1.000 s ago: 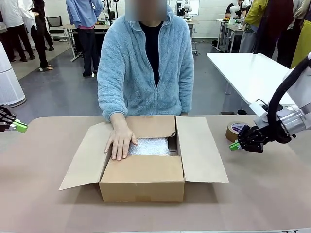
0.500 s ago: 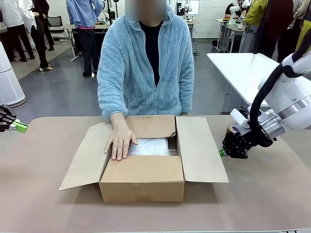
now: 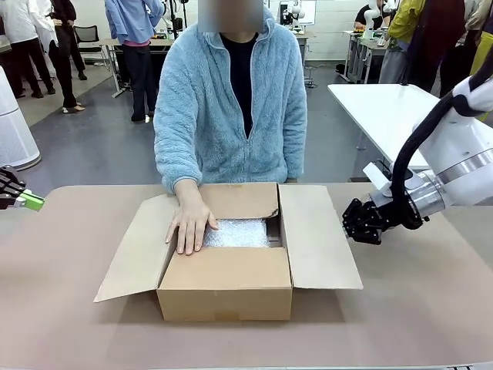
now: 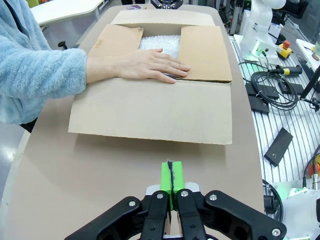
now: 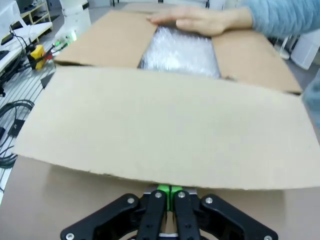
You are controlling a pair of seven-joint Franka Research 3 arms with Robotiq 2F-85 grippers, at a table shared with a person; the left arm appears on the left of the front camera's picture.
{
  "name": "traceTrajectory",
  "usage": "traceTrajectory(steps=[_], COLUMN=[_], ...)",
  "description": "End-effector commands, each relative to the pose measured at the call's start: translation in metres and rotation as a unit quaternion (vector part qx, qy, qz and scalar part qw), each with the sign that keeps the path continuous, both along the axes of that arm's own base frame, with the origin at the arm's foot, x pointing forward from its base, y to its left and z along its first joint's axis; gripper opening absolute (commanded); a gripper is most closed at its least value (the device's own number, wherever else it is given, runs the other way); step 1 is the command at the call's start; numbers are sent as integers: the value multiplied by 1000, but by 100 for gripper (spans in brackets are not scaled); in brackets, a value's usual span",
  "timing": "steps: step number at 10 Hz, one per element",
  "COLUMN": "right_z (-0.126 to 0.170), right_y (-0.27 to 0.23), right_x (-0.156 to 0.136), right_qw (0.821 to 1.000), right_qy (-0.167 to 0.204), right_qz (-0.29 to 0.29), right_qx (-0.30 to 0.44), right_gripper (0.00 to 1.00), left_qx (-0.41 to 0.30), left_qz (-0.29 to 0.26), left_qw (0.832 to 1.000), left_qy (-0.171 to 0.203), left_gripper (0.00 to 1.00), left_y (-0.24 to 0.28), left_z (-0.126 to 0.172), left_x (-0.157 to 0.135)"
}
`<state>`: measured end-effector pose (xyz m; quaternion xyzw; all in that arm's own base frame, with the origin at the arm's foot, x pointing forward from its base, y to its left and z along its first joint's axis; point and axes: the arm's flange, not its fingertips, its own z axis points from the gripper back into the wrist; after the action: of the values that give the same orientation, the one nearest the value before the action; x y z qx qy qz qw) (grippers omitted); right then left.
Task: Wrap the clocks to prevent damage.
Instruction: Push the right (or left) flap of the Package Box to close it.
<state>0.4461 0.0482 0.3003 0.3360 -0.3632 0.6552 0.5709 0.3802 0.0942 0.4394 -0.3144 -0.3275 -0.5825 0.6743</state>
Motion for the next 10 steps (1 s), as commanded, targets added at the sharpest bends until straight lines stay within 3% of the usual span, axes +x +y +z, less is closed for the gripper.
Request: traceTrajectory(steps=[1,4,6,8,10], right_z=[-4,-2,7,14,10], right_y=[-4,2,8,14,32], right_x=[-12,-8,-12,-11,-2], right_qw=[998,989,980,971,973], right_qy=[-18,-6,-47,-81,-68], right_qz=[15,67,77,60,42], right_qx=[53,133,177,217,218], right_gripper=[1,1,1,1,1], left_qx=[-11,-11,-11,-11,-11], left_qz=[-1,-1,-1,-1,-1], left_qw=[1000,1000,1000,1000,1000], left_qy=[-6,-6,-6,-6,-6], left_gripper=[0,0,0,0,0], left_y=[0,0,0,0,0], left_z=[0,0,0,0,0], left_x=[1,1,1,1,1])
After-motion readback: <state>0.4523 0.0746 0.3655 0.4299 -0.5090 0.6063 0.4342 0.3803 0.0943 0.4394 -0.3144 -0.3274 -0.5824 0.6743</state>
